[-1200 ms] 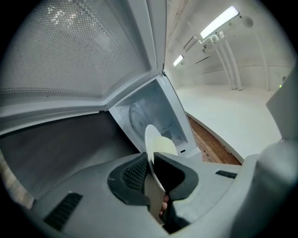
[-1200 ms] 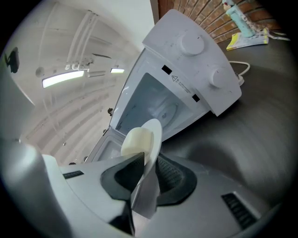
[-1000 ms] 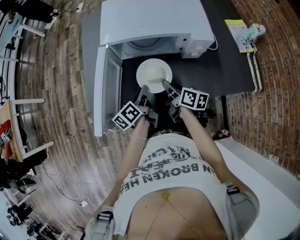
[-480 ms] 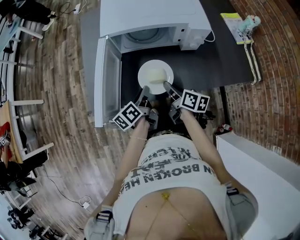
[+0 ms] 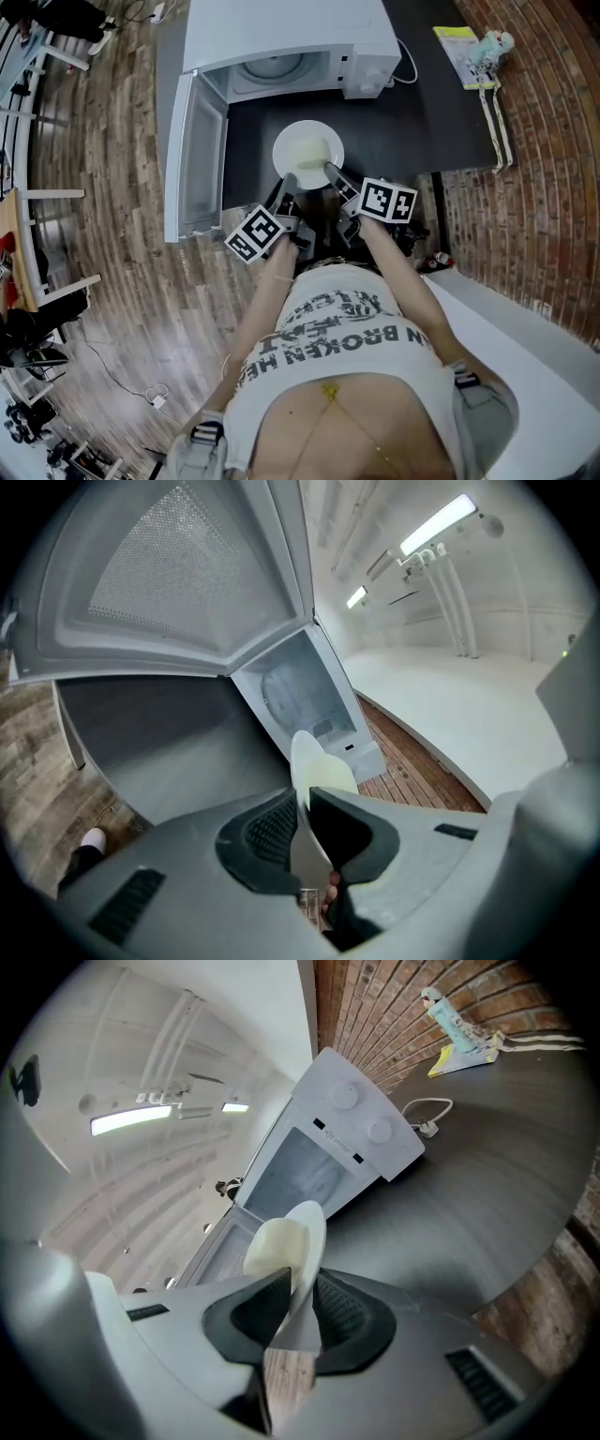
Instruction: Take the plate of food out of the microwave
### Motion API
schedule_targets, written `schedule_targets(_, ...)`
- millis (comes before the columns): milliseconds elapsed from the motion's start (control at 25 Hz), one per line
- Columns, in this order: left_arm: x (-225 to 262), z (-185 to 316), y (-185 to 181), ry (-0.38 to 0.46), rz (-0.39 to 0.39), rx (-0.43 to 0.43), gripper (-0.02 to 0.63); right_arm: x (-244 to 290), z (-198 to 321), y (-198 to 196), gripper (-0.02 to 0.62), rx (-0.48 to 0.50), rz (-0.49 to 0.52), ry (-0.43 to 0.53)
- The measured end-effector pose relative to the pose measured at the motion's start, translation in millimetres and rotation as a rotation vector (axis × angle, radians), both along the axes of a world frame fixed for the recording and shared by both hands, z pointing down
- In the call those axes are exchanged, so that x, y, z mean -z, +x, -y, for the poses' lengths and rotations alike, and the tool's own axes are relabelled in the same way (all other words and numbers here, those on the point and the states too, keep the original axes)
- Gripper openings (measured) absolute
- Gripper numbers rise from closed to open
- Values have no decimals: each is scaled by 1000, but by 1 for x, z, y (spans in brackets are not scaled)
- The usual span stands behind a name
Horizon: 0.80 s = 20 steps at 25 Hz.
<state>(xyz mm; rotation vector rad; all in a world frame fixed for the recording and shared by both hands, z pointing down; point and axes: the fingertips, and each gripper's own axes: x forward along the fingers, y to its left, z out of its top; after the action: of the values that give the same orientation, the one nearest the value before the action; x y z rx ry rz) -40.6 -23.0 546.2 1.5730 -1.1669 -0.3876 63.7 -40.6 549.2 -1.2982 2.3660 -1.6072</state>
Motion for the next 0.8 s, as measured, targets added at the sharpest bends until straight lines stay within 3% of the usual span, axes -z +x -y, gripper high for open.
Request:
schedule_targets(440, 2, -22, 39, -6, 11, 60, 41, 2, -15, 37, 72, 64, 3, 7)
schedule_targets(800, 2, -32, 49, -5, 17, 101, 41, 2, -22, 46, 72, 108, 5, 12)
